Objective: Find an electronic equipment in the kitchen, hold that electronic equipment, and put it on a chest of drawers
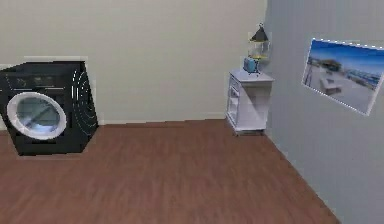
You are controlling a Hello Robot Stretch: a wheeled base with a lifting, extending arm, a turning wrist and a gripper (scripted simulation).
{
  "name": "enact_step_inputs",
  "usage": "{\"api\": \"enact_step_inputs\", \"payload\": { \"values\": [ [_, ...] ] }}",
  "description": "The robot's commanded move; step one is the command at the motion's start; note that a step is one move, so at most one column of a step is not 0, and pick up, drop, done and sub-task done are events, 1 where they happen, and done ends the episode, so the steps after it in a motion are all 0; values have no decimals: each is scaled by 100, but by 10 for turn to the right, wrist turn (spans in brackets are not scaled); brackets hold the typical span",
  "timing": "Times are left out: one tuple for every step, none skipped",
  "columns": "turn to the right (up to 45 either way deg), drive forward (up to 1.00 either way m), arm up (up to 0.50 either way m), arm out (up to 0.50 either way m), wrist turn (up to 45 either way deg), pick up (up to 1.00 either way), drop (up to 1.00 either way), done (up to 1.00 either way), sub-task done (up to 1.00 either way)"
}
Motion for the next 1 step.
{"api": "enact_step_inputs", "payload": {
  "values": [
    [-30,0,0,0,0,0,0,0,0]
  ]
}}
